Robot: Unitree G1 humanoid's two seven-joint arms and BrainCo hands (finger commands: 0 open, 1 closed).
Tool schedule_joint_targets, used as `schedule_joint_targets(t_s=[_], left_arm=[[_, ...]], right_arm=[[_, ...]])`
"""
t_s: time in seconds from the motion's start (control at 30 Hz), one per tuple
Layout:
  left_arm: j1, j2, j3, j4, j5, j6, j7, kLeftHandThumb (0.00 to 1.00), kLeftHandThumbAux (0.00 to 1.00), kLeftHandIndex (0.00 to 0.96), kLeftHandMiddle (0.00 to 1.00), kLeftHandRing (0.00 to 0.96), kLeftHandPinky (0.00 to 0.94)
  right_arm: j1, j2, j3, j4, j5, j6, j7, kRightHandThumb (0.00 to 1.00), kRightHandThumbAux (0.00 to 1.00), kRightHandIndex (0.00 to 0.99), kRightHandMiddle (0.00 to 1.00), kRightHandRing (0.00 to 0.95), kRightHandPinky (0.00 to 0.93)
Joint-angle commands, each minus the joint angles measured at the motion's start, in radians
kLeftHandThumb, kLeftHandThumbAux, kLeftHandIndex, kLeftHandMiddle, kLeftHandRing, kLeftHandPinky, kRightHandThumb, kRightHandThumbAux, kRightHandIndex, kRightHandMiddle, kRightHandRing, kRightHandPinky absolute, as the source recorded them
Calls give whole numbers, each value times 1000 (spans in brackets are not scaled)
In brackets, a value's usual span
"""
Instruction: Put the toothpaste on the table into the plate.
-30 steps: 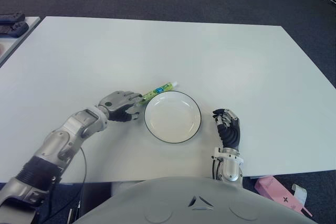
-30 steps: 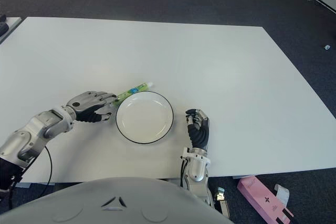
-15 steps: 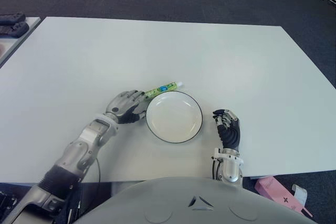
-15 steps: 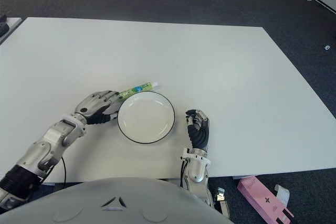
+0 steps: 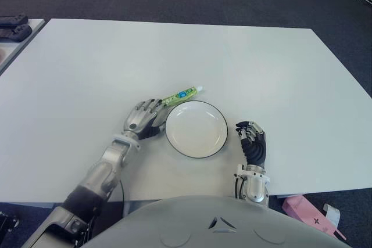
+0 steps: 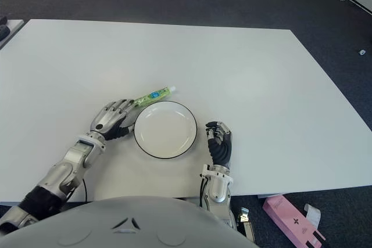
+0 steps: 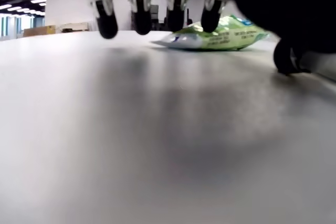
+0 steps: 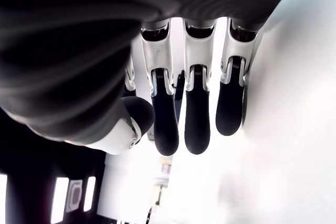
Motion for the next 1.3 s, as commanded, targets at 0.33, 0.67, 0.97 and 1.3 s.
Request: schedule_joint_targets(t_s=[0.33, 0.67, 0.97, 1.3], left_arm=[[-5, -68, -37, 132, -14, 22, 194, 462, 211, 0, 91, 82, 142], [8, -85, -22, 83, -83, 41, 157, 471, 265, 0, 56, 44, 101], [-1, -101, -12, 91, -123, 44, 189, 491, 322, 0, 30, 46, 131], [-13, -116, -8, 104, -137, 25, 261, 499, 338, 0, 31, 64, 162]], right_arm=[[15, 1, -4, 2, 13, 2, 14, 702, 730, 425, 471, 460, 447], [20, 1, -3, -4, 12, 12, 16, 701, 731, 424, 470, 458, 445], [20, 3, -1, -5, 10, 15, 16, 701, 731, 424, 468, 454, 437], [17, 9, 0, -6, 8, 24, 15, 703, 730, 425, 468, 458, 452]])
